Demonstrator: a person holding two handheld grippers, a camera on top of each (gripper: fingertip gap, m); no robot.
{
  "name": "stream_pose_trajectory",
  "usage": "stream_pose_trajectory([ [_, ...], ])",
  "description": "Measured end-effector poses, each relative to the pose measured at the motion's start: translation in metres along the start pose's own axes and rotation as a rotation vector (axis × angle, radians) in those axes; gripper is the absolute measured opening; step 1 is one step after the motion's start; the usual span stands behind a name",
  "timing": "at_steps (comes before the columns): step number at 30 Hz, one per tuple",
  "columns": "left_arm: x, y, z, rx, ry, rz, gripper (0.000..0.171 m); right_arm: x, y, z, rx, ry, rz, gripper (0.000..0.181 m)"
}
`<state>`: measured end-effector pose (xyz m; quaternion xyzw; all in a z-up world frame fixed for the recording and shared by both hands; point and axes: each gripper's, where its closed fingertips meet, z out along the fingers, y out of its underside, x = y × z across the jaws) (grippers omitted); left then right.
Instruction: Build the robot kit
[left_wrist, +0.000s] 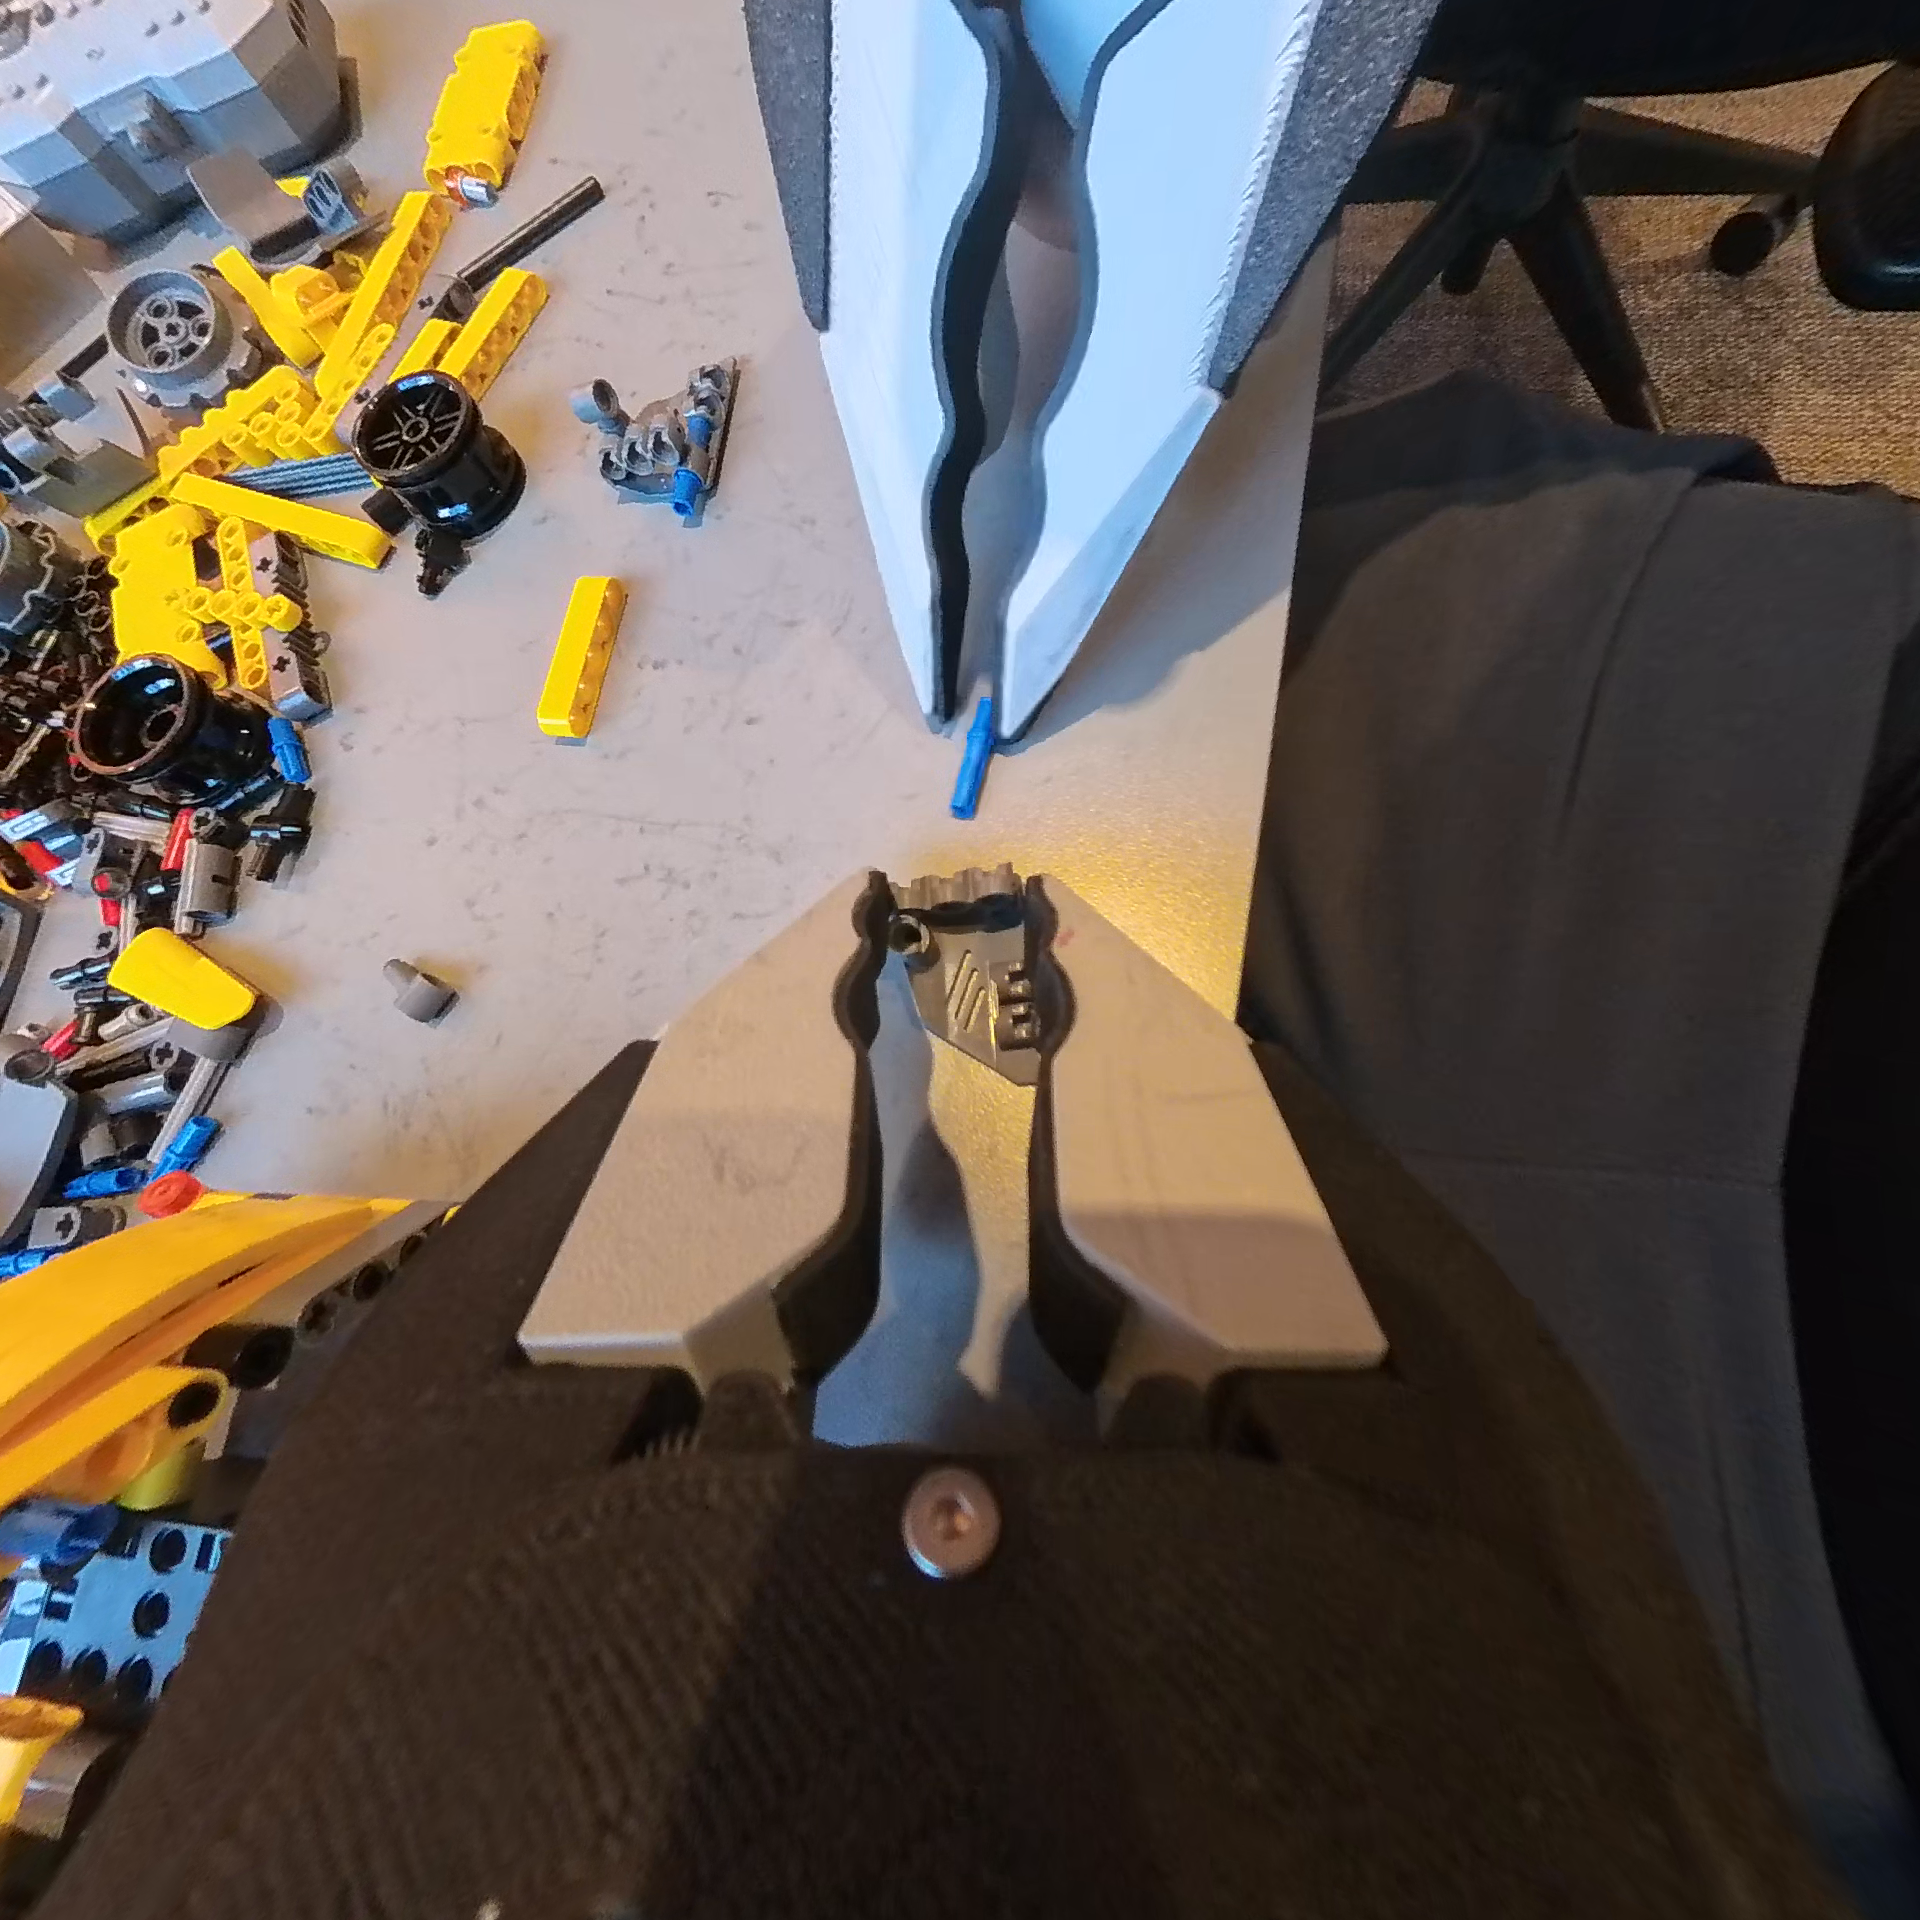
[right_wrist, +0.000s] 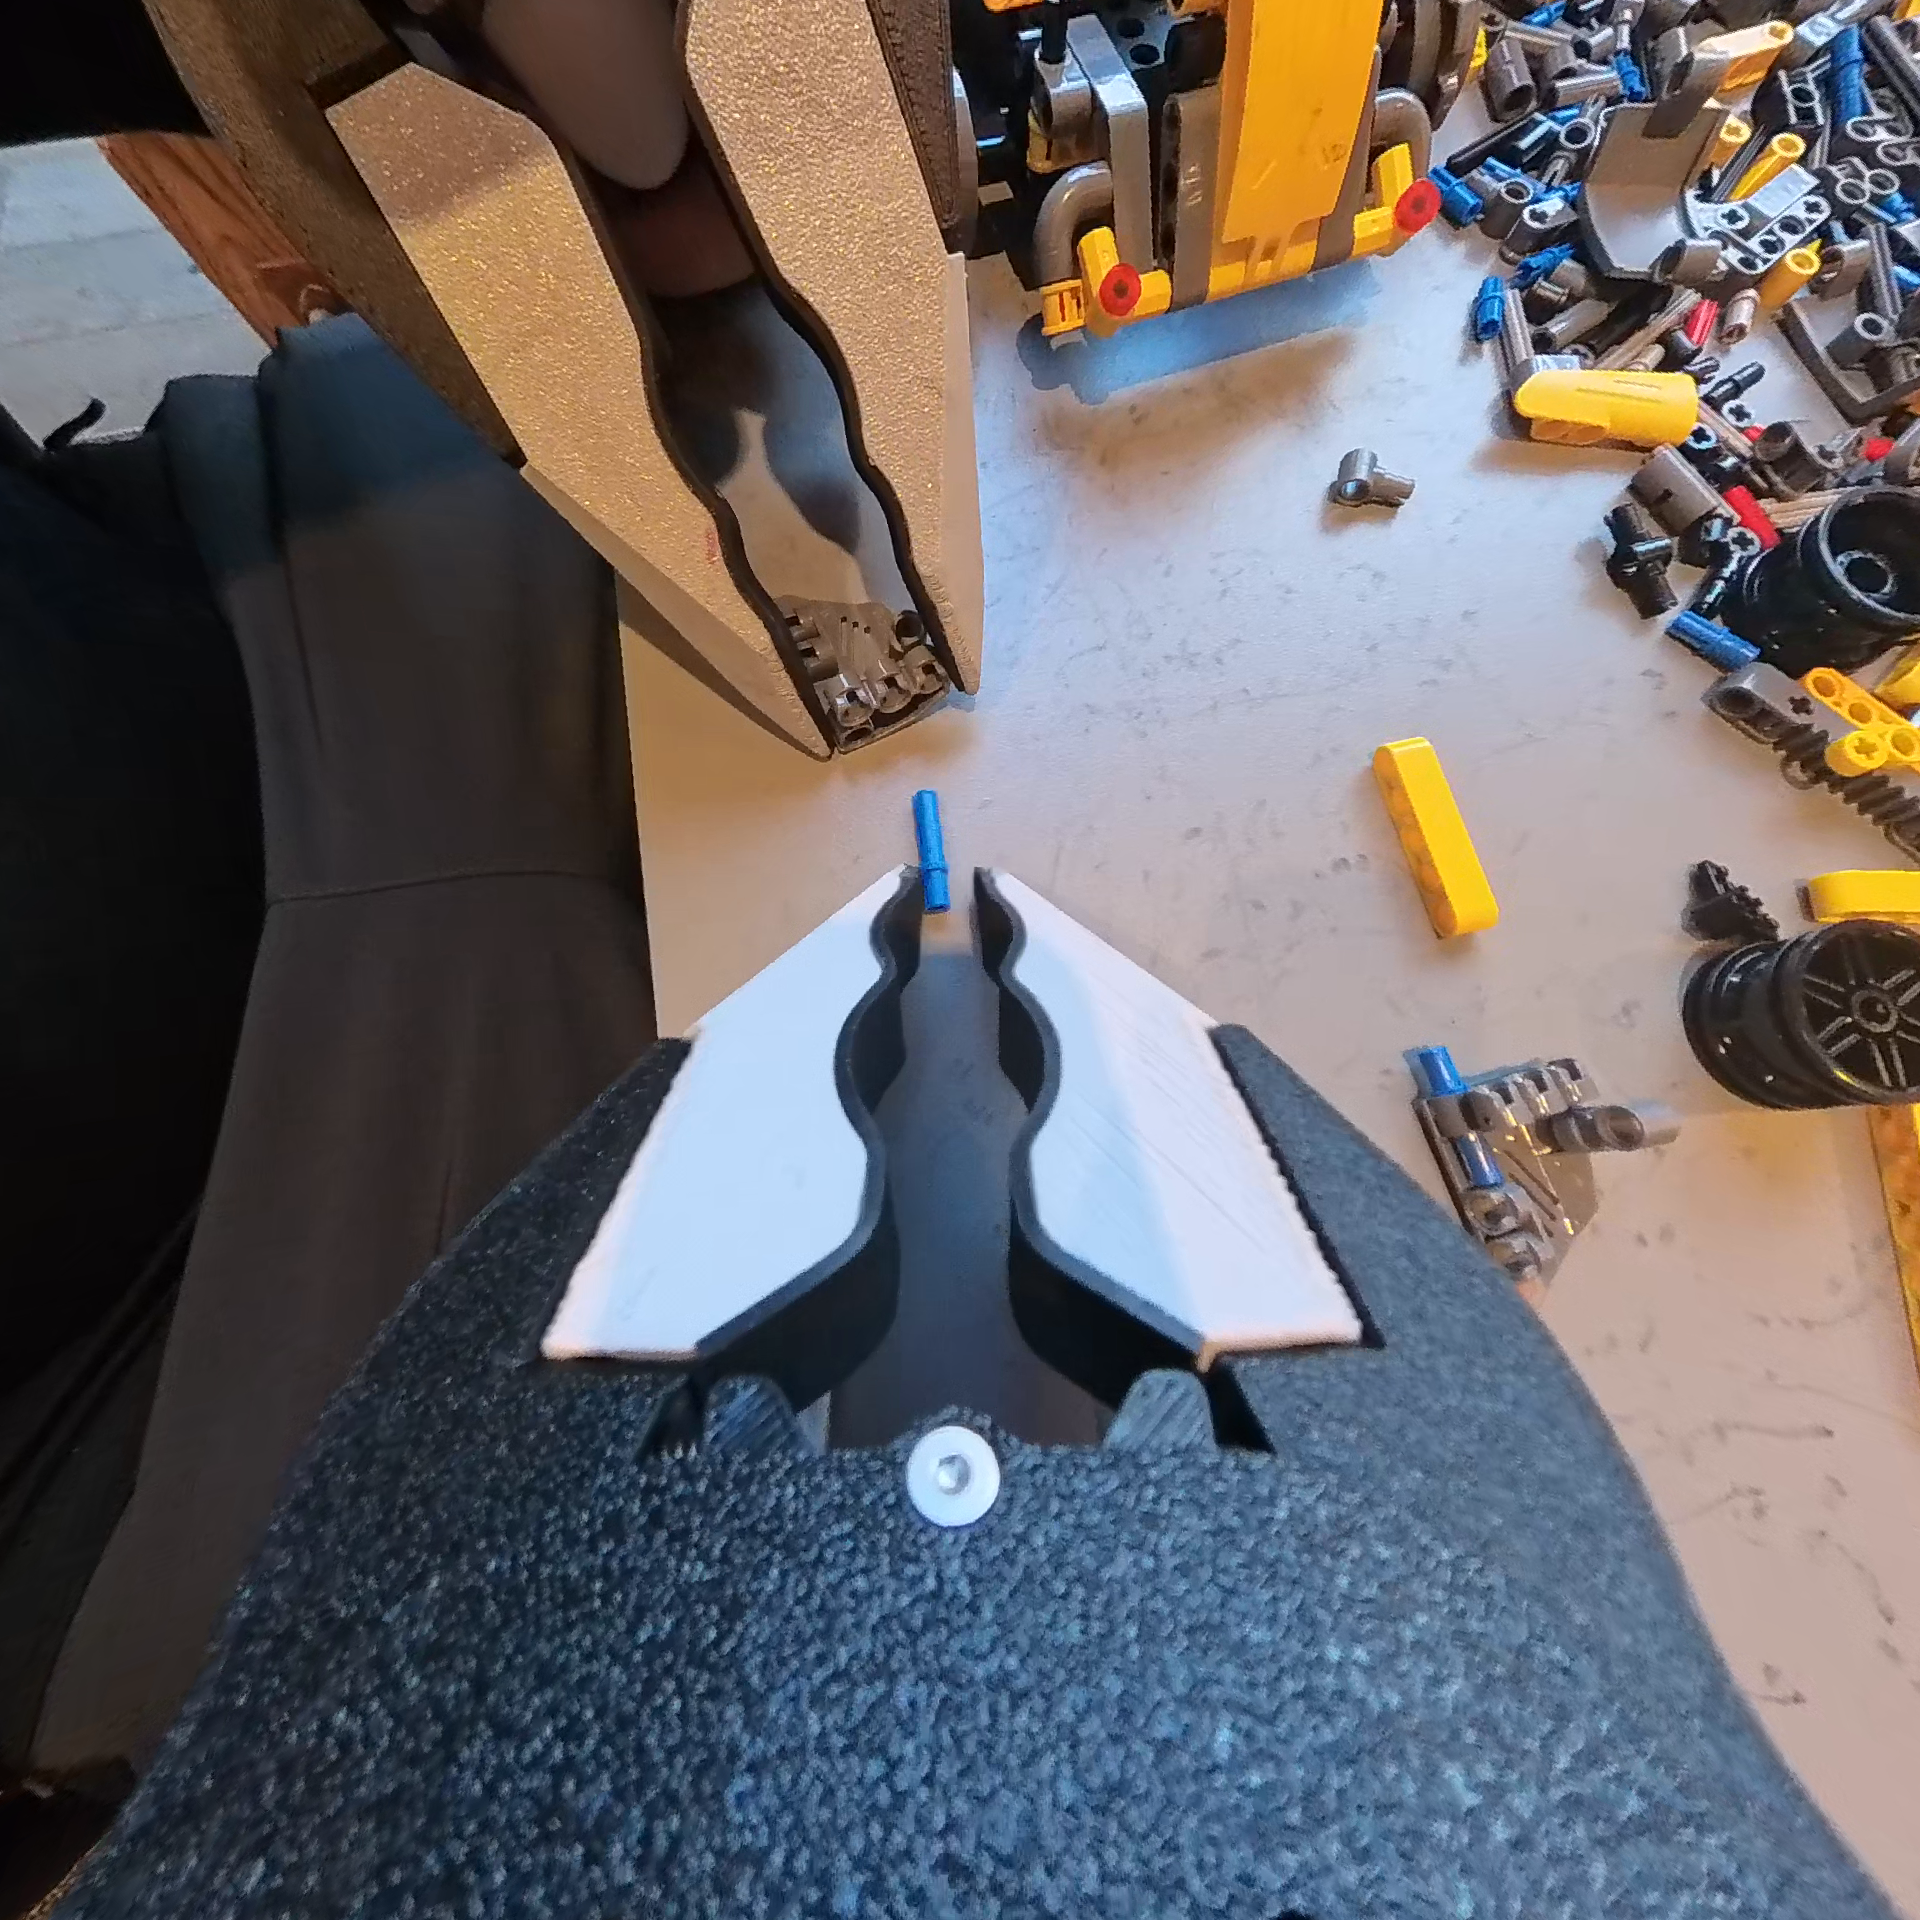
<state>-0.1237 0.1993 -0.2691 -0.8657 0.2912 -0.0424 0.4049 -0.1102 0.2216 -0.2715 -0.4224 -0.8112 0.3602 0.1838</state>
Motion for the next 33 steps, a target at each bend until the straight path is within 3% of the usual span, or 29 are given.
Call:
stream_pose_trajectory([
  [7, -0.005, 0.002, 0.000, -0.007, 0.001, -0.053, 0.025, 0.006, -0.008, -0.008, 0.075, 0.040, 0.019, 0.019],
  [13, -0.008, 0.003, 0.000, -0.013, 0.022, -0.102, 0.029, 0.034, -0.010, -0.040, 0.206, 0.192, 0.097, 0.025],
  [19, -0.008, 0.003, 0.001, -0.016, 0.037, -0.125, 0.034, 0.075, 0.025, -0.060, 0.084, 0.382, 0.100, 0.038],
  [24, -0.011, 0.000, -0.003, 0.011, 0.015, -0.120, 0.045, 0.092, 0.032, -0.058, 0.024, 0.340, 0.075, 0.048],
  [29, -0.017, 0.001, -0.011, 0.029, -0.028, -0.129, 0.044, 0.099, 0.039, -0.046, -0.038, 0.239, 0.042, 0.033],
  [33, -0.023, -0.006, -0.023, 0.062, -0.057, -0.147, 0.039, 0.089, 0.038, -0.041, -0.025, 0.142, 0.048, 0.009],
])
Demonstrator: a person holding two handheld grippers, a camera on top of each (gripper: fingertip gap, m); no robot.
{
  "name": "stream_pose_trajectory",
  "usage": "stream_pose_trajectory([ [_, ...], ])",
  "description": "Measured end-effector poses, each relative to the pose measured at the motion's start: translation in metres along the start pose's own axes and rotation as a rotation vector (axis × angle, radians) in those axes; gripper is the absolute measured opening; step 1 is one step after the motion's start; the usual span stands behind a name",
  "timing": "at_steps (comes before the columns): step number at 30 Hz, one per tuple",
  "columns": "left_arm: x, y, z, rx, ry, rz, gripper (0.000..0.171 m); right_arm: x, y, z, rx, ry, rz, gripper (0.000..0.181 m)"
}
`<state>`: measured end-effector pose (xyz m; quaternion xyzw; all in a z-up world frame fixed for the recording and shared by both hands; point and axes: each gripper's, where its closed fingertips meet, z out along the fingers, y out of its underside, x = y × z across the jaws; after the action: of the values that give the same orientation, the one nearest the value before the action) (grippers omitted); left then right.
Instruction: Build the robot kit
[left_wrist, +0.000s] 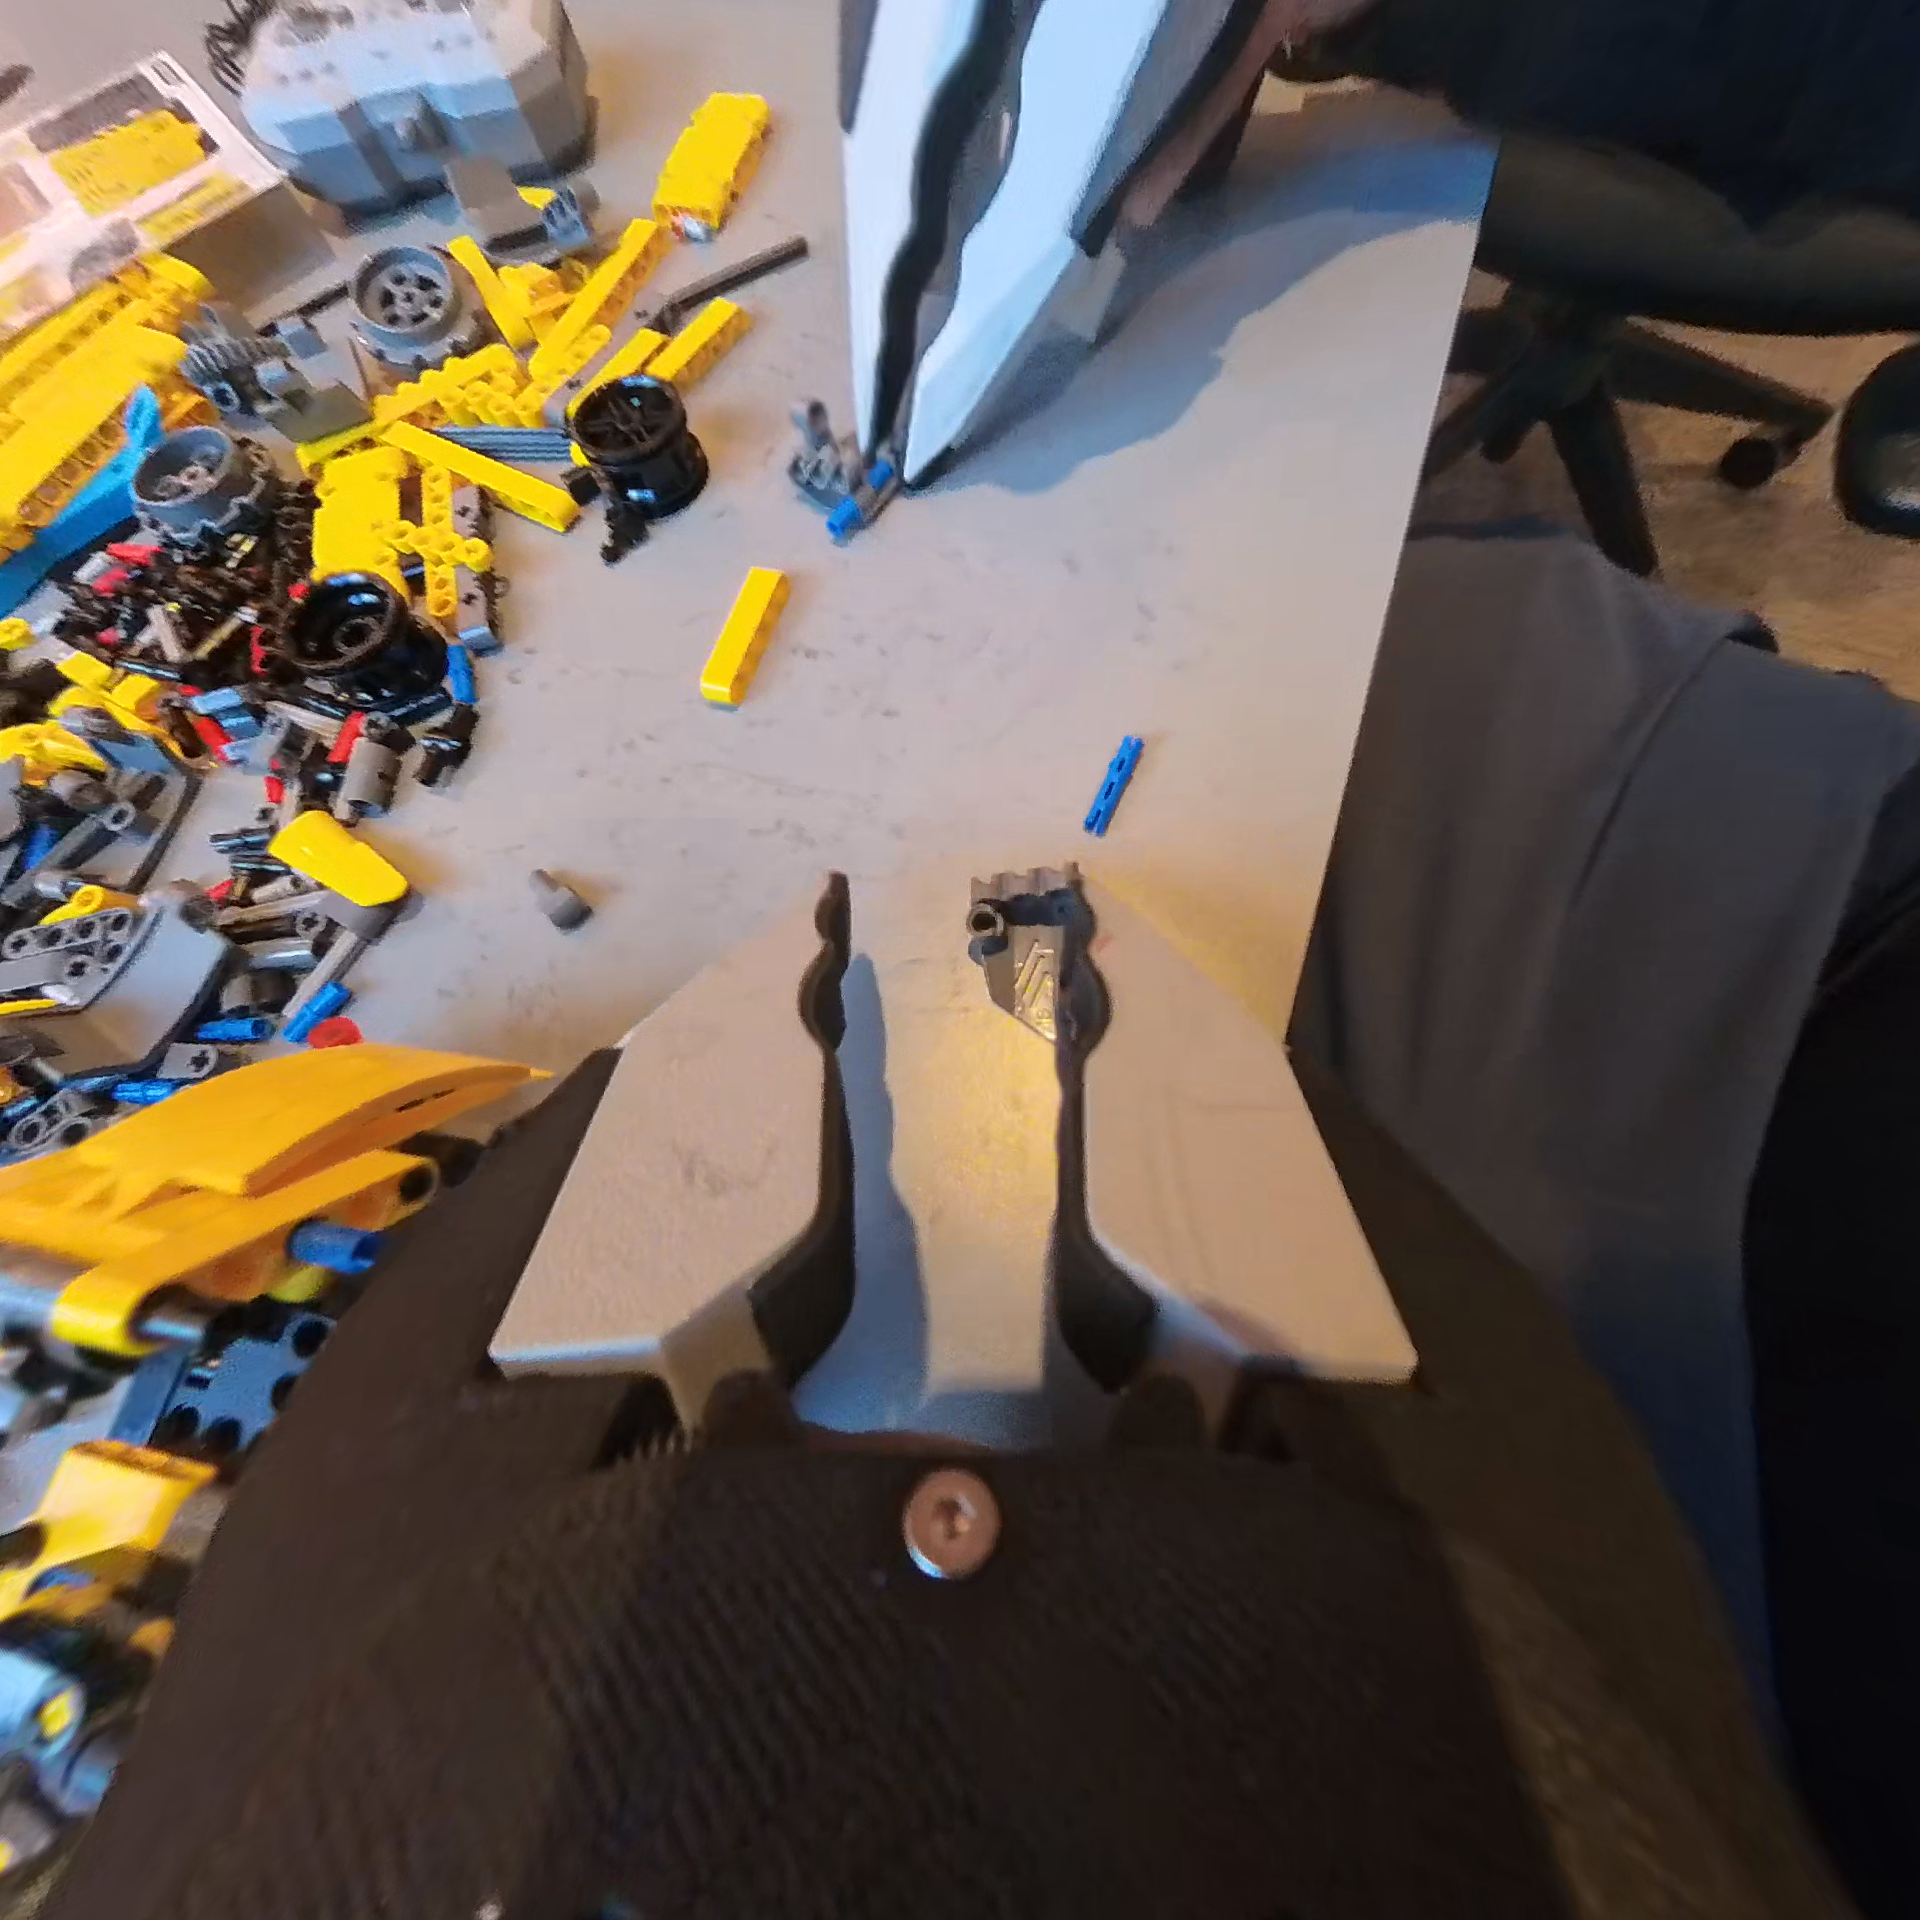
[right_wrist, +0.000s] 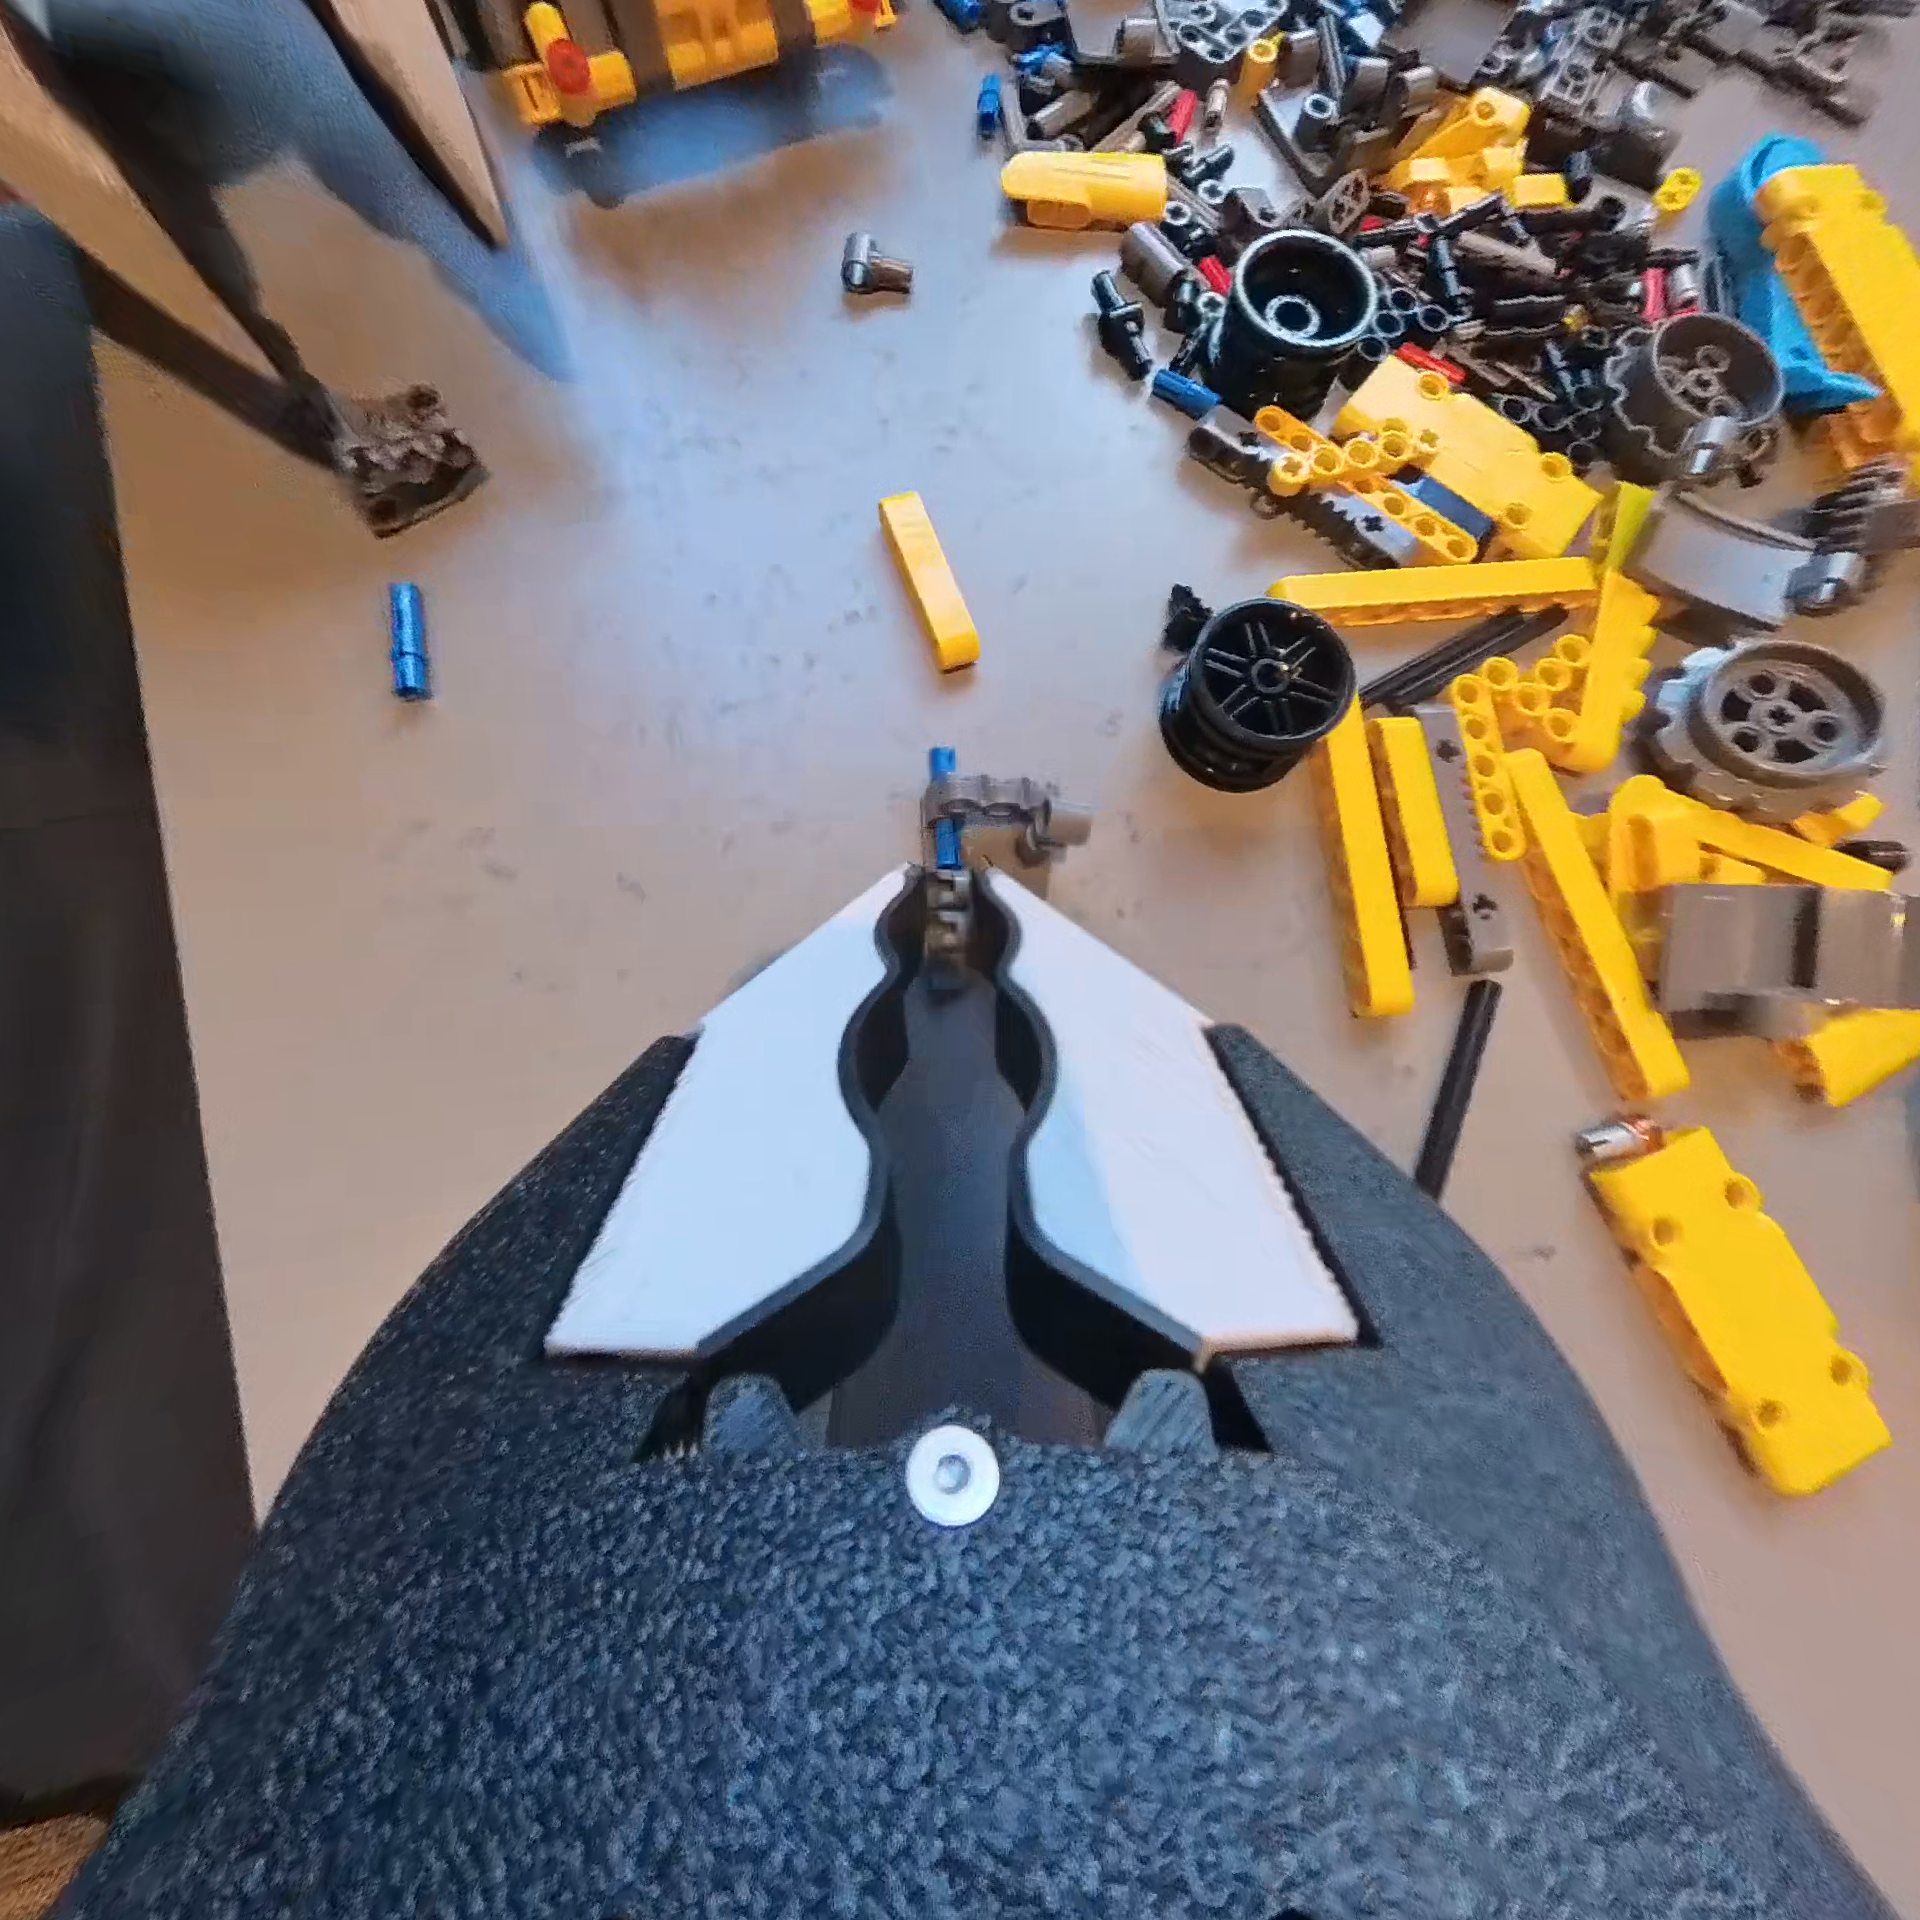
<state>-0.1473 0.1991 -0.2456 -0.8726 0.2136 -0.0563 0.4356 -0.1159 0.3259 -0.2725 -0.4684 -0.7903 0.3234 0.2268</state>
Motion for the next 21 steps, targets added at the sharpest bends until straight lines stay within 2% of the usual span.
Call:
stream_pose_trajectory([
  [5, 0.001, -0.022, -0.006, 0.070, 0.007, -0.014, 0.022, -0.017, -0.007, -0.005, 0.039, 0.075, -0.134, 0.008],
  [9, 0.011, -0.032, 0.010, 0.047, 0.050, 0.057, 0.019, -0.049, -0.023, -0.011, 0.115, 0.092, -0.253, 0.008],
  [14, 0.026, -0.032, 0.038, -0.063, 0.145, 0.217, 0.014, -0.073, -0.025, -0.009, 0.143, 0.065, -0.322, 0.008],
  [18, 0.028, -0.024, 0.057, -0.162, 0.179, 0.297, 0.013, -0.074, -0.022, -0.009, 0.136, 0.058, -0.338, 0.007],
  [21, 0.029, -0.024, 0.065, -0.184, 0.197, 0.321, 0.010, -0.072, -0.016, -0.011, 0.119, 0.045, -0.339, 0.006],
])
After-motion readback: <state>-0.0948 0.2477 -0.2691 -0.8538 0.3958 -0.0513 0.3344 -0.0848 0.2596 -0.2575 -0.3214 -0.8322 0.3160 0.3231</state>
